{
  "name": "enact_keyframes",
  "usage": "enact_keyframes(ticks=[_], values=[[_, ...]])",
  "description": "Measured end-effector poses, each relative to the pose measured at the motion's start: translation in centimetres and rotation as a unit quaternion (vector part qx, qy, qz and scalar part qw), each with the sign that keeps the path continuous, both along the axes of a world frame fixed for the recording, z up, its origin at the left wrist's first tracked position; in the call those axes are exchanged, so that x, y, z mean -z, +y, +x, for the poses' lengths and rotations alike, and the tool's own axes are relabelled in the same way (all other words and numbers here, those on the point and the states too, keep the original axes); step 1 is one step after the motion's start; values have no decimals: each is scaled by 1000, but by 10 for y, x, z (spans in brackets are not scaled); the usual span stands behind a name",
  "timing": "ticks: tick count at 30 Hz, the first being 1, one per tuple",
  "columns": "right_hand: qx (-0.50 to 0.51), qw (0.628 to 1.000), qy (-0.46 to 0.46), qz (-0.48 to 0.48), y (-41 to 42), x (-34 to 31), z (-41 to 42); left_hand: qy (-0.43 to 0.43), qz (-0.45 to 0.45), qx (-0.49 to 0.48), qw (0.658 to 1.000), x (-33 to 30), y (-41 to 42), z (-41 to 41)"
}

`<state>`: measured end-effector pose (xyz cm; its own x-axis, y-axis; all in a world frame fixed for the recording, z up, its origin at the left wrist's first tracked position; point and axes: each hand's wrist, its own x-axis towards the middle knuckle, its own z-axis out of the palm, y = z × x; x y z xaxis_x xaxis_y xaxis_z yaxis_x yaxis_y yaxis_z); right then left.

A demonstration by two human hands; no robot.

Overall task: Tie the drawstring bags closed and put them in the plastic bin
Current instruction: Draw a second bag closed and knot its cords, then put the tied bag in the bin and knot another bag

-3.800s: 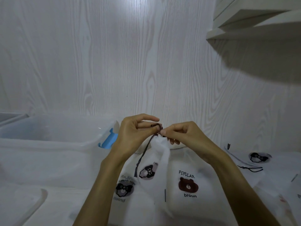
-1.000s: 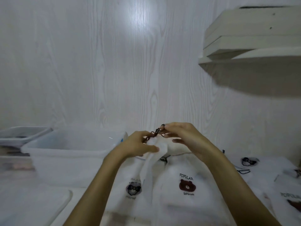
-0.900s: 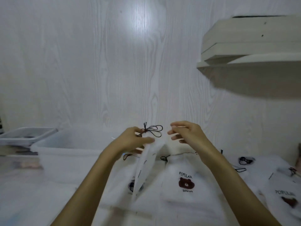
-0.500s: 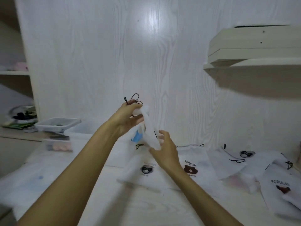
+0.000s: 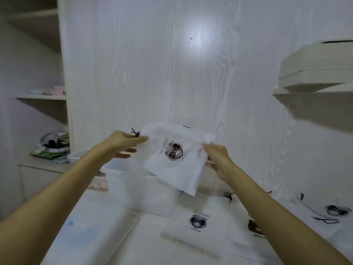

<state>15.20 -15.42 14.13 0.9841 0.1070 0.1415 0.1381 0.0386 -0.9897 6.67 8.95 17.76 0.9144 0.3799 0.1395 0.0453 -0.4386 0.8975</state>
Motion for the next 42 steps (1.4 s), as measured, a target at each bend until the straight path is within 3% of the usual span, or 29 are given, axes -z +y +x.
enact_keyframes(ticks=[3, 6, 9, 13, 16, 18, 21, 23, 27, 31, 35, 40, 42], values=[[-58, 995, 79, -1, 27, 3, 21, -12, 105, -125, 986, 16, 25, 24], [-144, 983, 105, -52, 49, 10, 34, -11, 125, -193, 973, 37, 45, 45], [-79, 993, 44, -70, 69, 22, 49, -9, 163, -250, 954, 54, 58, 62], [67, 984, -128, -101, 86, 33, 67, -44, 147, -273, 950, 69, 72, 87], [75, 937, -224, -259, 96, 41, 79, -66, 157, -260, 950, 74, 76, 96], [29, 892, -224, -390, 98, 47, 84, -34, 223, -224, 948, 76, 77, 96], [8, 775, -252, -579, 95, 52, 89, 130, 359, -150, 912, 80, 79, 94], [1, 746, -246, -619, 90, 51, 88, 212, 407, -117, 881, 82, 79, 94], [-56, 818, -199, -537, 62, 42, 85, 169, 449, -122, 869, 67, 57, 83], [-85, 885, -192, -416, 7, 35, 68, 42, 393, -72, 916, 44, 3, 67], [-59, 920, -134, -364, -64, 45, 44, -50, 310, 12, 949, 49, -77, 53], [22, 941, -77, -328, -127, 76, 34, 8, 185, 162, 969, 92, -145, 72], [33, 936, -75, -342, -136, 88, 34, 62, 201, 167, 963, 117, -157, 87]])
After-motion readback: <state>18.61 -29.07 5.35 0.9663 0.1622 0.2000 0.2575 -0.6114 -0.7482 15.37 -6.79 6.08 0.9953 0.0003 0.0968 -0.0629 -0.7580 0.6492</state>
